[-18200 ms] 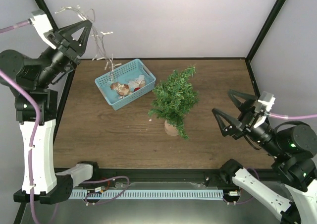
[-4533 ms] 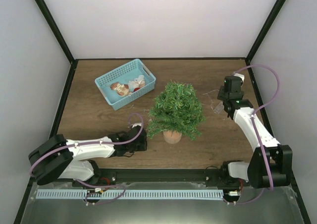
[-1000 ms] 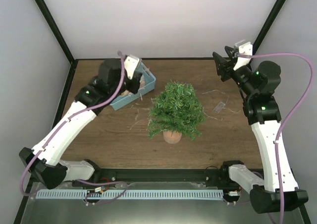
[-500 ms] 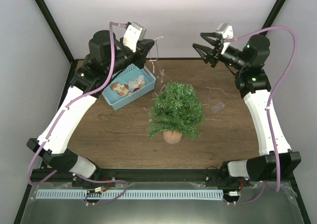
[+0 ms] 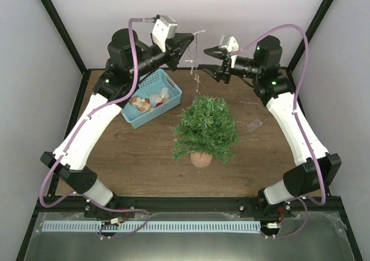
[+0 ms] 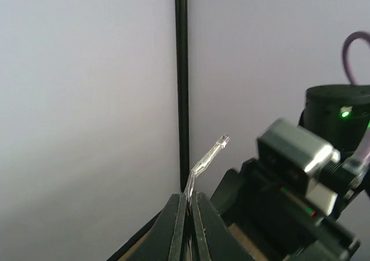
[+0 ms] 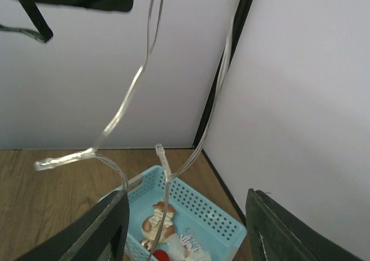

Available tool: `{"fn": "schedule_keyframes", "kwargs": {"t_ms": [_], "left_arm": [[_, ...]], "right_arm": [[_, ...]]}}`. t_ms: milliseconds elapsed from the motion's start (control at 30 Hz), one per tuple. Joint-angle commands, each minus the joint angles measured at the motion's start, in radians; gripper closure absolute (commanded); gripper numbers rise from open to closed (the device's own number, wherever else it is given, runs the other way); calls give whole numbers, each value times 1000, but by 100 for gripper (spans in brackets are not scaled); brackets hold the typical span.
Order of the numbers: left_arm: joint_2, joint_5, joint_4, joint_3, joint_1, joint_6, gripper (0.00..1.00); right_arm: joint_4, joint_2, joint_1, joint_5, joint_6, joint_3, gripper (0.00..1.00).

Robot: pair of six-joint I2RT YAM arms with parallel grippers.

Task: Decorate the small christmas tree
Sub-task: Pick up the decoration item from the center of the board.

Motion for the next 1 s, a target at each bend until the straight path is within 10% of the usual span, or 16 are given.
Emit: {"fn": "schedule_keyframes", "kwargs": {"t_ms": [0, 467, 600, 733, 967], "left_arm": [[13, 56, 76, 39, -1, -25, 96], [17, 68, 75, 34, -1, -20, 96], [-5, 66, 70, 10, -1, -35, 96], [-43, 43, 67, -35, -1, -102, 96], [-161, 104, 203, -181, -2, -286, 96]], "right_arm": [[-53, 25, 23, 18, -49, 25, 42], [-103, 66, 102, 53, -83, -1, 43], [-65, 72, 102, 169, -60, 2, 59], [-37, 41, 102, 386, -44, -15, 96], [-42, -111, 81, 687, -24, -63, 99]]}}
